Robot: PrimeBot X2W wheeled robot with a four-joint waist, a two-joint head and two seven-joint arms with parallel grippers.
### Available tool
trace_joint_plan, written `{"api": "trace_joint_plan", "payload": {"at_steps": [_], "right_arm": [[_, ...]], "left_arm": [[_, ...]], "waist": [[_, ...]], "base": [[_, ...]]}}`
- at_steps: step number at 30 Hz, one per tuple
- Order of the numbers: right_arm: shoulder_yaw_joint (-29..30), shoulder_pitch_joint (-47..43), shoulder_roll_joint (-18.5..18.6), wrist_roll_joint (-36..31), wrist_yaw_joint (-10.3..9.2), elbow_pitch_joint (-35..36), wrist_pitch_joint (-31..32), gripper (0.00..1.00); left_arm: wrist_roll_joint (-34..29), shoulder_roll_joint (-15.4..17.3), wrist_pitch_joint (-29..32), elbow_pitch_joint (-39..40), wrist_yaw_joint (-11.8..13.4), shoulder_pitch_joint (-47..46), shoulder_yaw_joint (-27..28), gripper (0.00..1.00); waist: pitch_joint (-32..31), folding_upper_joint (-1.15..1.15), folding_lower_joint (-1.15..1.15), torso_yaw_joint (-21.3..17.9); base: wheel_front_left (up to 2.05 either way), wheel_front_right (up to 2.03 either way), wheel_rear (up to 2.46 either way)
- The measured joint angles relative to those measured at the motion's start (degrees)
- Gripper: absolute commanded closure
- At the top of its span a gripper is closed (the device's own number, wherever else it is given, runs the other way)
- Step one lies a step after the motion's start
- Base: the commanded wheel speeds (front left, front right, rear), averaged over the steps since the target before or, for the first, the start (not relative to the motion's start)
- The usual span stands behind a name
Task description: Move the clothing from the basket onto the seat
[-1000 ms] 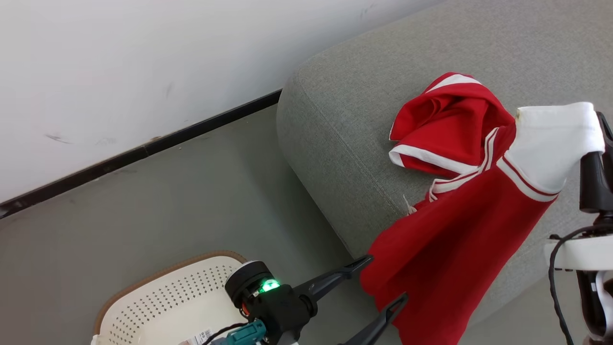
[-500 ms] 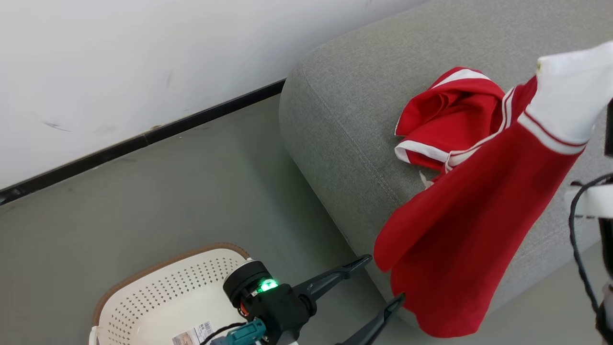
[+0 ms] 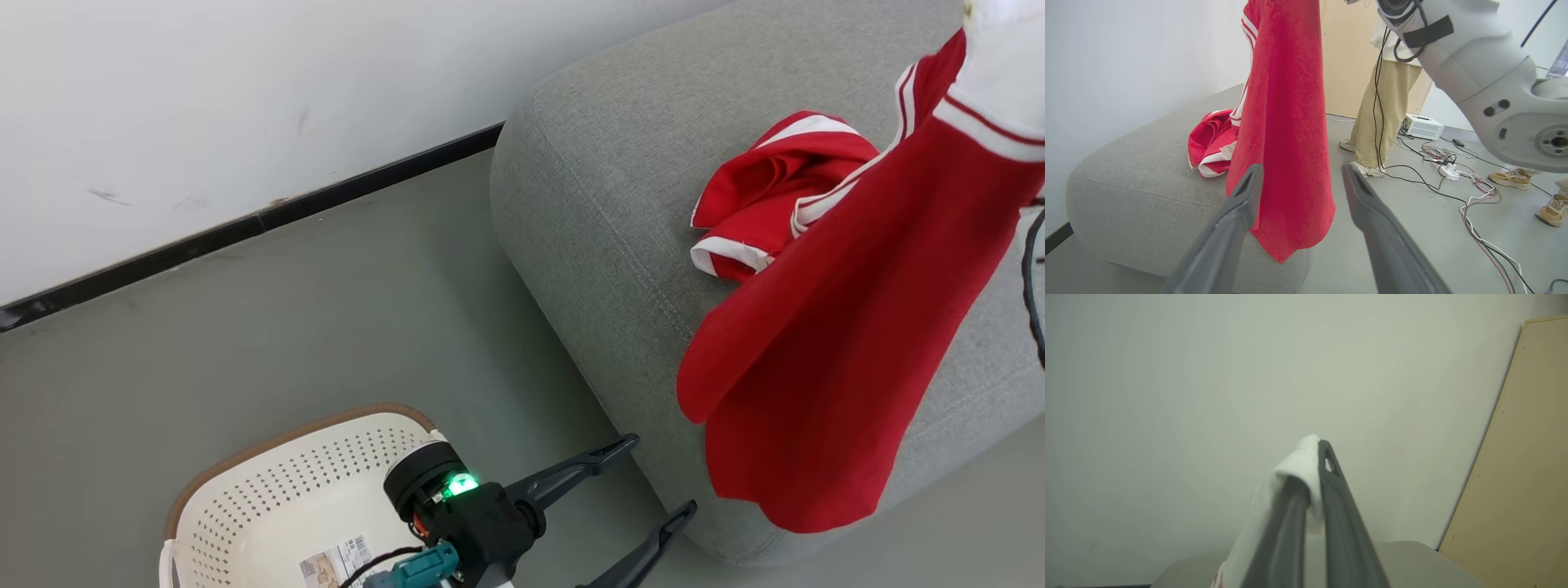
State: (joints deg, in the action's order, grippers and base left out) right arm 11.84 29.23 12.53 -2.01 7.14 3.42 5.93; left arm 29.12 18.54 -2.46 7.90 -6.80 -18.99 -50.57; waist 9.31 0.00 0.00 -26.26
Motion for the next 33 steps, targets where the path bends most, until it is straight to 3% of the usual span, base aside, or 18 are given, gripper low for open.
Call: {"api": "trace_joint_plan", "payload": {"at_steps": [17,33], "right_arm": [[-1.7,13.8,4.5,0.4,0.00,-10.8,0.6,1.00],[-0.7,22.2,8.3,-2.6,0.00,-15.6,-1.0,1.00]], "left_arm": [[0.0,-0.1,0.9,0.5,0.3,-0.2,-0.1,0.00],[-0.1,-0.2,1.0,0.8,0.3,-1.3,-0.3,0.00]], "waist": [[2.3,0.00,0.00,2.7],[4.8,0.00,0.00,5.2]], "base": [[0.00,0.00,0.00],[0.00,0.00,0.00]]}}
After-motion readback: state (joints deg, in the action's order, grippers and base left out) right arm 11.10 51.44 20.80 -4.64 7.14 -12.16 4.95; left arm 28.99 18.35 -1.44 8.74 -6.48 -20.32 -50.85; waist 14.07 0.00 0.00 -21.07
